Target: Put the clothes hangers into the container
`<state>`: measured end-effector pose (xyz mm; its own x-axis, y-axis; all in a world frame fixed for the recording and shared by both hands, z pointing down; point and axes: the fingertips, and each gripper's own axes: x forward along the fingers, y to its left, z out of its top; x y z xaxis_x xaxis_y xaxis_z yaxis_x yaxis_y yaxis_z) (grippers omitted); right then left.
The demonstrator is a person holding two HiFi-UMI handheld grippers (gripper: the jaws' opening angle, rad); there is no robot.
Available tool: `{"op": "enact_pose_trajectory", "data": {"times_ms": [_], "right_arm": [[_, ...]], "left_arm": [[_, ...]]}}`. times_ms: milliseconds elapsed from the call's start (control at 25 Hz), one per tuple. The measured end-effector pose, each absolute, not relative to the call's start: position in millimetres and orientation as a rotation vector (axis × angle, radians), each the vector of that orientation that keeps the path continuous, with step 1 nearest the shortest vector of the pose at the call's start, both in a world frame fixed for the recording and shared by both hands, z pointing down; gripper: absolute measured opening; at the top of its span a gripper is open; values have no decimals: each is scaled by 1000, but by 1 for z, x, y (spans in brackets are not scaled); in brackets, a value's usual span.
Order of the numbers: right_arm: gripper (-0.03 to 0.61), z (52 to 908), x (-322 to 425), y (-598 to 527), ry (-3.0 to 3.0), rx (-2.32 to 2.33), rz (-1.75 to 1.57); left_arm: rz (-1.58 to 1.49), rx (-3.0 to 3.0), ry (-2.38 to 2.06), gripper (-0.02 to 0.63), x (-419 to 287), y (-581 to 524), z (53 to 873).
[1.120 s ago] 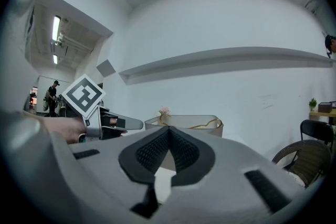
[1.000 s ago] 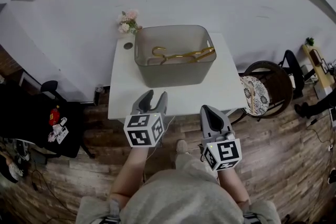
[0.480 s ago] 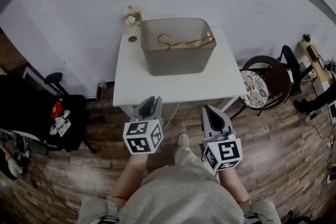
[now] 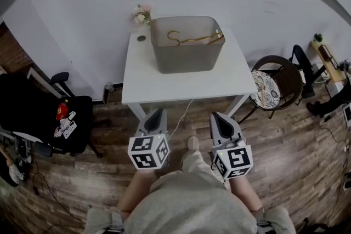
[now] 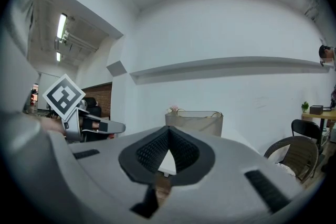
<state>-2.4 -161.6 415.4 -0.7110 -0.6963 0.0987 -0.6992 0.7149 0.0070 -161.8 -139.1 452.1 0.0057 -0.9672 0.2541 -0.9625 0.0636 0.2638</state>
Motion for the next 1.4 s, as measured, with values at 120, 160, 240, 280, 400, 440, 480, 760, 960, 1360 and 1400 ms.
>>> {"op": "enact_pose_trajectory", "data": {"times_ms": [120,160,240,280,400,440,480,760,960,1360,1400], "right_arm": [[2,414,0,-151,-2823,1146,44],[2,414,0,-148,-2832,1145,39],[2,417,0,-143,-2838,1136,48],[2,417,0,-141,-2840,1134,49],[2,416,1,-137,-2849,1139,39],[2,417,2,-136,-2849,1137,40],[2,417,2,-134,-2846,1134,43],[2,416,5,-131,-2841,1140,39],[2,416,5,-129,-2815,1145,-6],[2,420,7,-132,-2813,1142,17],[2,420,6,-132,-2815,1142,19]], "left_arm": [[-13,1925,-1996,26,-160,-124,453],[-14,1923,-1997,25,-160,-120,453],[-14,1919,-1998,25,-159,-113,454],[-12,1919,-1999,25,-159,-110,454],[-5,1919,-2002,25,-157,-105,454],[-6,1920,-2004,25,-156,-103,454],[-8,1921,-2005,25,-155,-103,453],[-20,1926,-2005,25,-153,-100,450],[-20,1927,-1999,23,-151,-102,450],[-26,1920,-1992,21,-149,-105,453],[-26,1919,-1991,21,-149,-106,454]]}}
